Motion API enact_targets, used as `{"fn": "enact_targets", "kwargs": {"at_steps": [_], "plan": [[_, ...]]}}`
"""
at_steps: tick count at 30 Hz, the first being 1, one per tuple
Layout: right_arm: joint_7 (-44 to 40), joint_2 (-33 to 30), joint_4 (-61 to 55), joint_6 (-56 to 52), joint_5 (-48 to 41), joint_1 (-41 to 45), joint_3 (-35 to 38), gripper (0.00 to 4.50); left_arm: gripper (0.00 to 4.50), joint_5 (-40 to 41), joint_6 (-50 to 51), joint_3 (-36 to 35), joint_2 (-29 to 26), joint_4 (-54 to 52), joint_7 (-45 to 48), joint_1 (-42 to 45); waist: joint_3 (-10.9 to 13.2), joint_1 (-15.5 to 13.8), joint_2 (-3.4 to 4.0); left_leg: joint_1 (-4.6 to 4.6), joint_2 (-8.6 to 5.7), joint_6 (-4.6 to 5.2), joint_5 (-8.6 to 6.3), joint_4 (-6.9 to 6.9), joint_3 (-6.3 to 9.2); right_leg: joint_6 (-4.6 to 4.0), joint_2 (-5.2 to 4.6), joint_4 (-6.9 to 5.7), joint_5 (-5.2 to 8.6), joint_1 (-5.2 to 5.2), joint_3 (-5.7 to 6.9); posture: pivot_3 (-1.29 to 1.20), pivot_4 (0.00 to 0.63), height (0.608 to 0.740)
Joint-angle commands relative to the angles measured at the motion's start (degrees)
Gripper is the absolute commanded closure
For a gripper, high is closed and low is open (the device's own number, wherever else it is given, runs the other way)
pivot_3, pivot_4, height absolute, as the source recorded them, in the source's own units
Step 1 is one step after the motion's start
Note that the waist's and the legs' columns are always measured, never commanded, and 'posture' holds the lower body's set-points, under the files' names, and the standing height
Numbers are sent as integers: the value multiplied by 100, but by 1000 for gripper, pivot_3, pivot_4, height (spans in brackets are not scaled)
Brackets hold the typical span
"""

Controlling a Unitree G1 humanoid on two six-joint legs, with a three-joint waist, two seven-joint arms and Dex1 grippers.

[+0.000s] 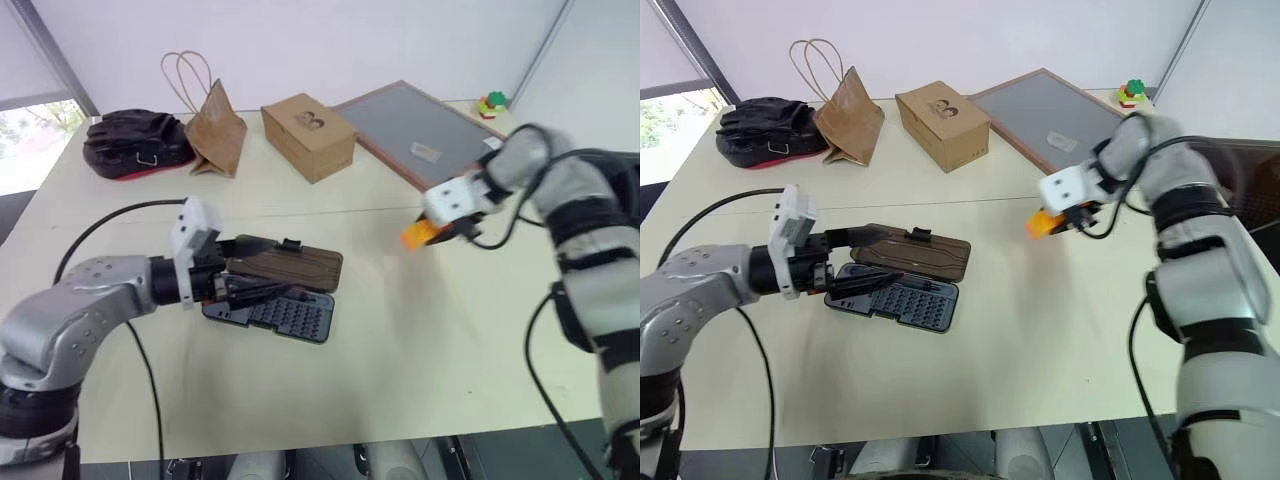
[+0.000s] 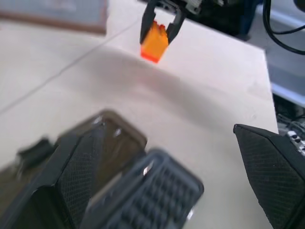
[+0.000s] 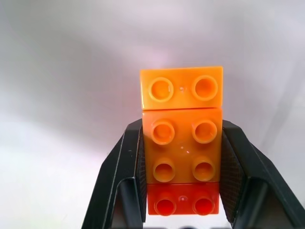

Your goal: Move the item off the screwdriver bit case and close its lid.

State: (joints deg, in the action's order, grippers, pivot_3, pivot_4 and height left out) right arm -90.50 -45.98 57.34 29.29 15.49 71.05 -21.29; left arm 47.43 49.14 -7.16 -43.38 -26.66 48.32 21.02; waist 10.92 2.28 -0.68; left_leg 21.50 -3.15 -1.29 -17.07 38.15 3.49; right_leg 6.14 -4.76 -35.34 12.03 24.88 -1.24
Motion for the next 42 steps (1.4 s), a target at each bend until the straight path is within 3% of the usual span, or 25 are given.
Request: {"fn": "enact_targets", "kwargs": {"at_steps": [1,4,9,17,19,23,24,28,33,38,42], "plan": [[-19,-465,-551,-1111,-367,-480,496,3241,0,-511,-581,396,175,236,77,297,0,10,0,-2,0,1,0,0,-3,0,0,0,0,-2,-1,0,150,740],[1005,-1005,-324,-1409,131,-993,518,3241,0,-1016,-1037,856,341,563,234,532,-1,-2,1,-4,-1,7,-4,2,-7,0,-1,-2,0,-4,-2,0,150,740],[2498,-950,531,-2012,107,-1096,835,3241,0,-1203,-1235,1057,514,854,450,585,0,53,4,-8,1,7,-3,1,-31,1,-1,-5,-1,1,-17,0,150,740],[3498,-725,1225,-2384,278,-799,879,3241,0,-1290,-1262,1028,565,926,485,444,0,19,6,-6,5,32,-16,4,-30,1,1,-8,-1,3,-19,0,150,740],[3674,-694,1319,-2393,394,-729,801,2132,0,-1307,-1235,1033,566,879,463,400,0,7,6,-5,4,31,-16,4,-28,1,1,-6,-1,2,-19,0,150,740],[3579,-673,1399,-2272,546,-639,683,269,0,-1251,-1129,927,543,726,381,301,0,8,6,-4,2,29,-15,4,-27,2,0,-3,-1,1,-18,0,150,740],[3586,-668,1401,-2239,558,-617,678,41,0,-1243,-1116,894,524,704,366,274,0,12,6,-4,2,30,-15,4,-26,2,0,-3,-1,1,-18,0,150,740],[3850,-782,1300,-1993,699,-442,638,41,0,-1185,-1058,664,496,655,243,178,0,29,7,-5,3,29,-14,4,-27,2,1,-4,-1,2,-18,0,150,740],[3367,-1234,828,-2055,404,-57,970,41,0,-1103,-1018,286,413,766,148,132,4,20,14,-4,3,31,-16,4,-27,2,1,-6,-1,4,-18,0,150,740],[2214,-1623,-515,-3027,-847,-413,1958,41,0,-976,-921,-216,326,1019,6,186,3,-1,13,-2,3,38,-20,3,-23,2,2,2,-1,1,-15,0,150,740],[1860,-1469,-2591,-4742,-2227,-1366,2943,41,0,-1100,-1040,-467,278,1316,-156,219,2,-1,12,-5,5,45,-23,6,-17,3,1,1,-1,-6,-11,0,150,740]]}}
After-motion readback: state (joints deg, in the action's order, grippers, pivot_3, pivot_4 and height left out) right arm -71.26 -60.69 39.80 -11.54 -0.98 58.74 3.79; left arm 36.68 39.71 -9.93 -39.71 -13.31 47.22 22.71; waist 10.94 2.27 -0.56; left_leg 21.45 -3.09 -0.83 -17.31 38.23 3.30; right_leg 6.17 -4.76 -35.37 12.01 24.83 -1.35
